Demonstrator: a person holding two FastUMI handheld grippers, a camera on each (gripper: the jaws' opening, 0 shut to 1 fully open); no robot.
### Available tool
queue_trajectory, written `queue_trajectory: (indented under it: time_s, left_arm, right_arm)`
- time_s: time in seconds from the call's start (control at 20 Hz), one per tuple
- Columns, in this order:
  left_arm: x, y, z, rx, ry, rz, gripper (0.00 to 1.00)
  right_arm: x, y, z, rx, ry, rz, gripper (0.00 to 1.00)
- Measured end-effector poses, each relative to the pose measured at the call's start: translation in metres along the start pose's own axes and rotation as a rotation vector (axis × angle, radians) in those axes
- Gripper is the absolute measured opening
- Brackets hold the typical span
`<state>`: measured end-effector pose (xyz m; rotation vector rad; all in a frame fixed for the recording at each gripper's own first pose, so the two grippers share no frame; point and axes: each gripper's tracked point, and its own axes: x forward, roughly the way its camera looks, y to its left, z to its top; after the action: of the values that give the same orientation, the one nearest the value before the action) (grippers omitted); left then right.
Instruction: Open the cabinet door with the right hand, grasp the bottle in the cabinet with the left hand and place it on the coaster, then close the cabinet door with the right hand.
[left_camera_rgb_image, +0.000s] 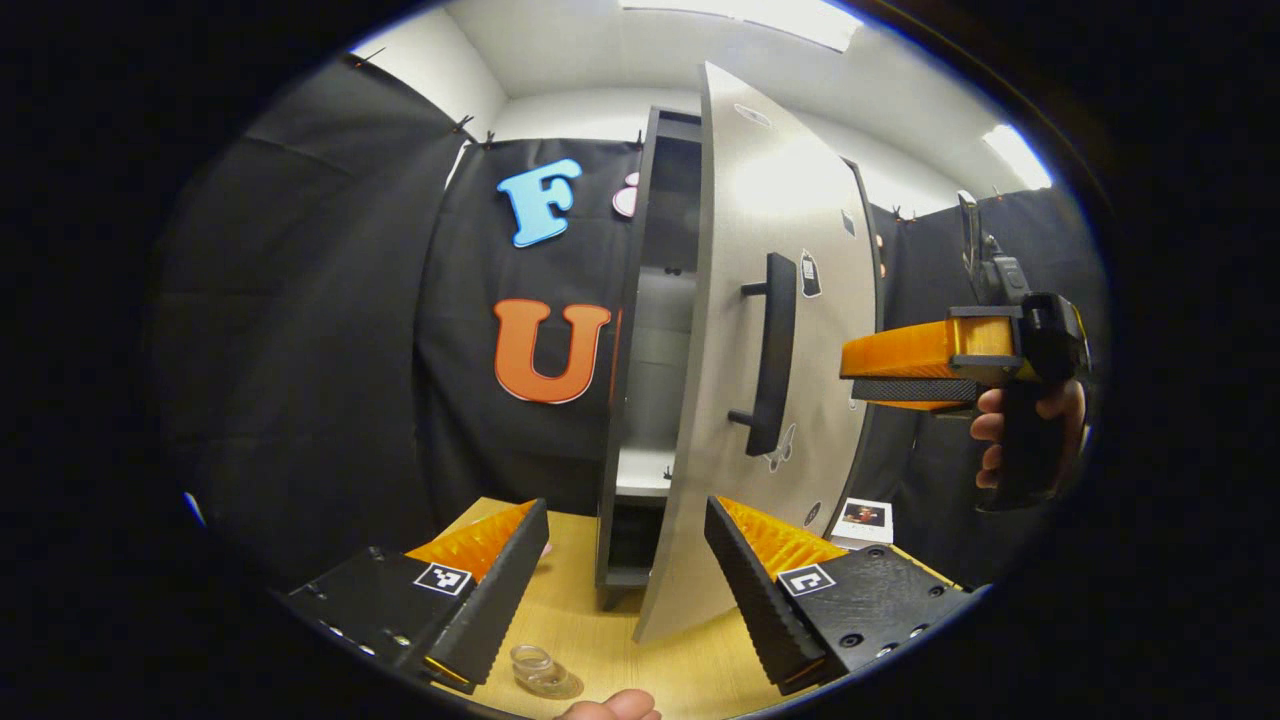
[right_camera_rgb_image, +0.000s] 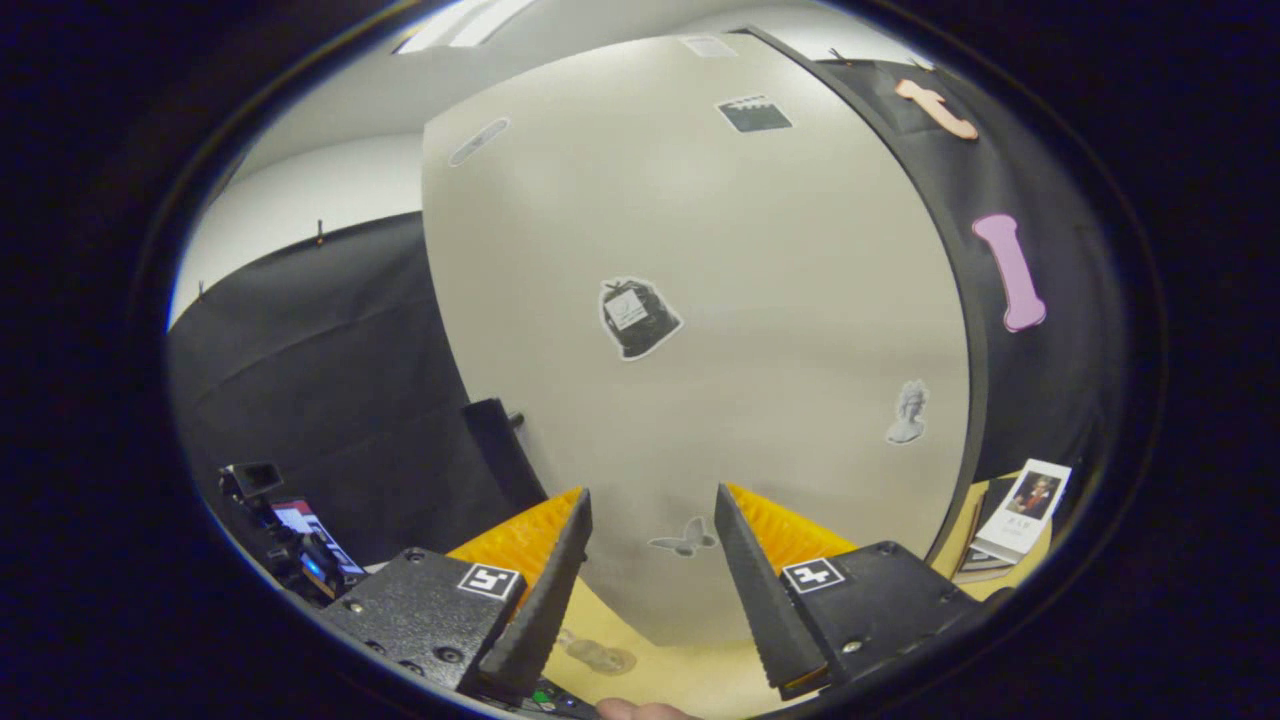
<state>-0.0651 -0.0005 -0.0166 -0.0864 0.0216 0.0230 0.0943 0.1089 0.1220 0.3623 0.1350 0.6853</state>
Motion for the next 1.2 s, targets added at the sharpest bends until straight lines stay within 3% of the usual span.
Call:
queue_trajectory:
  time_s: [0.2,0.75,0.9,1.05,1.2]
  left_arm:
    - [0.003,-0.008,0.008,0.04,-0.001,0.006,0.95]
    - [-0.005,-0.004,0.012,0.131,0.023,0.126,0.95]
    - [-0.011,-0.004,0.012,0.168,0.018,0.132,0.95]
    - [-0.02,0.002,0.008,0.144,0.025,0.152,0.95]
    - [-0.017,-0.003,0.007,0.106,0.011,0.137,0.95]
  right_arm:
    - [0.029,-0.027,0.004,0.078,-0.019,-0.017,0.81]
    - [0.036,-0.022,-0.005,0.131,0.011,0.114,0.81]
    - [0.036,-0.022,-0.009,0.147,-0.004,0.101,0.81]
    - [0.027,-0.033,-0.011,0.127,-0.035,-0.037,0.81]
    - [-0.001,-0.069,-0.032,0.064,-0.063,-0.396,0.82]
